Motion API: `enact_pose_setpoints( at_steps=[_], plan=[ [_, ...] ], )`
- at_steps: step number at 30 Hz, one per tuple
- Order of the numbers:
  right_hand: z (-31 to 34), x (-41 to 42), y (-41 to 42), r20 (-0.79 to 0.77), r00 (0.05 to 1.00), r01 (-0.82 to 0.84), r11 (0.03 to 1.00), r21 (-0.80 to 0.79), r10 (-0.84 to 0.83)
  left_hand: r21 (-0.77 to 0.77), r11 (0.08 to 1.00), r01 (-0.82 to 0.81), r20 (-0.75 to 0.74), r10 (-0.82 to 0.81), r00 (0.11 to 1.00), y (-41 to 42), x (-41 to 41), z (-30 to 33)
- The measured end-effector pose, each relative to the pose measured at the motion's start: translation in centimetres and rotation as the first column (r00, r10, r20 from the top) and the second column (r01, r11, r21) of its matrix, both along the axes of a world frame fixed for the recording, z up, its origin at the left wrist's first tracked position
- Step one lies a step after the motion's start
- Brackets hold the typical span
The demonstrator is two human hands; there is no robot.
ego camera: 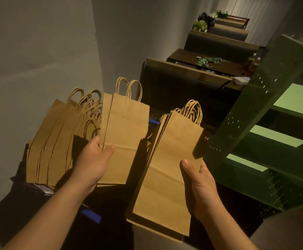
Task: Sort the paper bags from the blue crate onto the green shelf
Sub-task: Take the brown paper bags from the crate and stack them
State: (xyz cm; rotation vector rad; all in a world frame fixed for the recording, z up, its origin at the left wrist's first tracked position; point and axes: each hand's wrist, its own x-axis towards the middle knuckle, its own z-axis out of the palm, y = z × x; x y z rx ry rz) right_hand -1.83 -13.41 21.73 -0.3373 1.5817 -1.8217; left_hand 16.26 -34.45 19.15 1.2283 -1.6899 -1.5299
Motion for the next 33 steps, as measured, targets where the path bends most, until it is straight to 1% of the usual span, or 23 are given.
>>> enact_pose_setpoints(
  at_steps=[4, 6, 9, 11, 13, 15, 17, 20, 22, 23, 25, 28, 33],
  plan=[
    [0.5, -0.3, -0.6, -0.005, 1.000, 0.018, 0.999, -0.046, -0.018, 0.056, 0.996, 0.070, -0.041, -0.068, 0.997, 2.9, -1.1, 1.9],
    [0.6, -0.3, -0.8, 0.011, 1.000, 0.026, 0.996, -0.085, -0.026, 0.071, 0.992, 0.109, -0.011, -0.108, 0.994, 3.7, -1.7, 0.5],
    [0.9, -0.2, -0.7, -0.001, 1.000, 0.020, 0.998, -0.056, -0.020, 0.123, 0.983, 0.139, -0.027, -0.136, 0.990, 5.1, -2.2, -0.6],
    [0.8, -0.3, -0.6, -0.012, 1.000, 0.012, 0.999, -0.046, -0.012, 0.124, 0.978, 0.168, -0.046, -0.164, 0.985, 5.9, -2.5, -0.7],
    [0.5, -0.6, -0.4, -0.023, 1.000, 0.012, 0.999, -0.033, -0.012, 0.101, 0.978, 0.181, -0.033, -0.179, 0.983, 6.8, -3.0, -0.8],
    [0.4, -0.7, -0.3, -0.025, 1.000, 0.015, 1.000, -0.012, -0.015, 0.136, 0.974, 0.180, -0.035, -0.176, 0.984, 7.3, -3.4, -0.7],
    [0.1, -0.8, -0.3, -0.037, 0.999, 0.020, 1.000, 0.022, -0.020, 0.167, 0.966, 0.196, -0.057, -0.189, 0.980, 7.5, -3.7, -0.3],
    [-0.3, -0.8, -0.2, -0.056, 0.998, 0.042, 0.997, 0.071, -0.038, 0.193, 0.952, 0.237, -0.150, -0.210, 0.966, 8.0, -3.9, 0.1],
    [-0.6, -0.8, -0.2, -0.063, 0.997, 0.044, 0.994, 0.100, -0.038, 0.179, 0.944, 0.278, -0.183, -0.245, 0.952, 8.6, -3.9, 0.6],
    [-0.7, -0.8, -0.1, -0.063, 0.997, 0.046, 0.993, 0.111, -0.039, 0.167, 0.938, 0.304, -0.180, -0.275, 0.945, 8.8, -3.8, 0.5],
    [-1.2, -0.9, 0.0, -0.065, 0.997, 0.046, 0.991, 0.126, -0.038, 0.182, 0.932, 0.313, -0.175, -0.283, 0.943, 8.9, -3.7, 0.3],
    [-1.8, -0.9, 0.2, -0.063, 0.998, 0.029, 0.991, 0.131, -0.021, 0.187, 0.921, 0.341, -0.204, -0.304, 0.931, 9.3, -3.7, 0.7],
    [-2.4, -0.7, 0.5, -0.021, 1.000, 0.006, 0.995, 0.097, -0.004, 0.200, 0.884, 0.423, -0.142, -0.402, 0.905, 9.0, -3.3, 0.4]
  ],
)
